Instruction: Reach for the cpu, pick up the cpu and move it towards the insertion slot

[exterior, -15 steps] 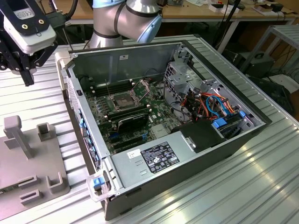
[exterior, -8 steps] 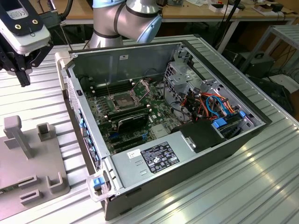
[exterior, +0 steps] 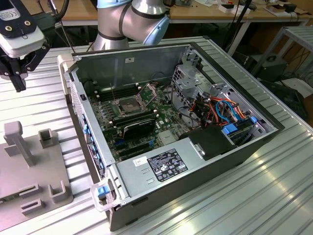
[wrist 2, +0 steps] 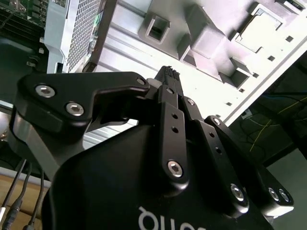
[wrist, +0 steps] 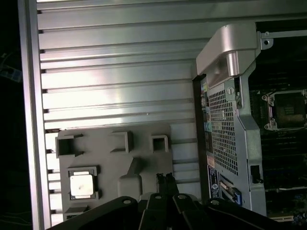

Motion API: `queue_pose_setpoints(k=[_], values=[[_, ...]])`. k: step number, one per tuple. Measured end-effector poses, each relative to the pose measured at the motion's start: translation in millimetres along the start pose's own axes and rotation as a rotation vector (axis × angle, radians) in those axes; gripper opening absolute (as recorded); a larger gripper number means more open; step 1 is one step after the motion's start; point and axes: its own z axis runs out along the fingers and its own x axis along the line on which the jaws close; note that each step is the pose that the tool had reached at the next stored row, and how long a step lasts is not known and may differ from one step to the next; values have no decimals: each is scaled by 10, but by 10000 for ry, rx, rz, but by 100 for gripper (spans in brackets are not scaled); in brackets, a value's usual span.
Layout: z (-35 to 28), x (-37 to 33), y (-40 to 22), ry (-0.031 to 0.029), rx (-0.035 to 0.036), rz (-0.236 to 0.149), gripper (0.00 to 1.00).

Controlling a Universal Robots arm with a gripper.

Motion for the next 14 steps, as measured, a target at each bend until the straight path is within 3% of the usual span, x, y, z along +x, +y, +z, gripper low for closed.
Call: queue_pose_setpoints(k=[14], values=[[-5, 203, -15, 0, 0, 0, 11]])
